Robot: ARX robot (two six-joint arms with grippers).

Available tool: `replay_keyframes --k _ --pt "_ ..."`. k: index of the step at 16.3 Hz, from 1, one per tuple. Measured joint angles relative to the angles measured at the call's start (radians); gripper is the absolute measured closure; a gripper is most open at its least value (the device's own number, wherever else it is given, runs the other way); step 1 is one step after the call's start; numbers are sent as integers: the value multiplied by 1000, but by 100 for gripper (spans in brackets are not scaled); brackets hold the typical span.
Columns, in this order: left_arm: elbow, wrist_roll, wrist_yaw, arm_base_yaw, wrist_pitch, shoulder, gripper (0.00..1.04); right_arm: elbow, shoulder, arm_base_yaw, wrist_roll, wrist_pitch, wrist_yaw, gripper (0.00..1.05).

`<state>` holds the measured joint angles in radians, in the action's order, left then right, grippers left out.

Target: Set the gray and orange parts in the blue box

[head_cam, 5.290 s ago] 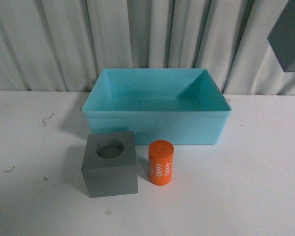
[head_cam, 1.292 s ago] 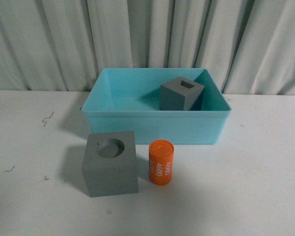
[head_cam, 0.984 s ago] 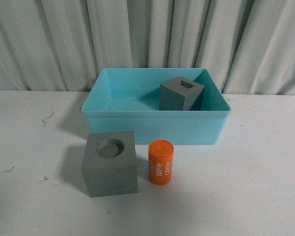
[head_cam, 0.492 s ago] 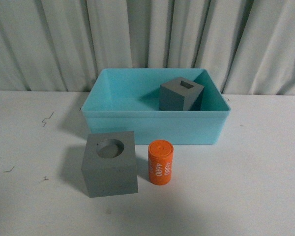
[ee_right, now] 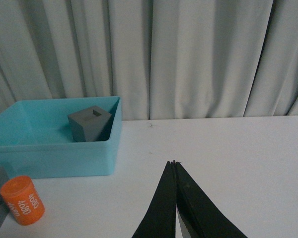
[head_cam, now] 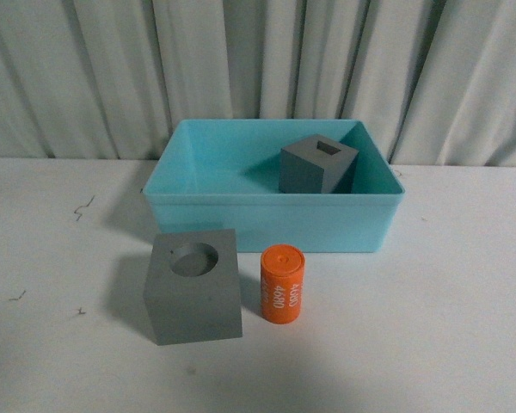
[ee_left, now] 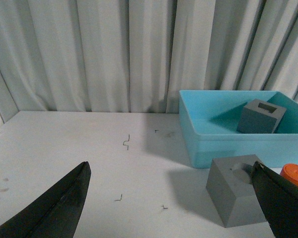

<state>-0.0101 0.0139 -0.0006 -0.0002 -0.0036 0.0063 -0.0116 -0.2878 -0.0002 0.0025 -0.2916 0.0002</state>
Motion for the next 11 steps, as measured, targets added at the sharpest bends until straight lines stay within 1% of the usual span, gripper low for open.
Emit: replay_keyframes --k 8,9,10,11 --pt "0 0 0 0 0 0 7 0 108 0 0 109 0 103" --pt "0 0 0 0 0 0 7 0 129 0 0 141 0 103" --pt "0 0 -1 0 0 0 7 0 240 0 0 294 0 103" --pt "0 0 0 0 0 0 7 -1 284 0 0 277 -1 103"
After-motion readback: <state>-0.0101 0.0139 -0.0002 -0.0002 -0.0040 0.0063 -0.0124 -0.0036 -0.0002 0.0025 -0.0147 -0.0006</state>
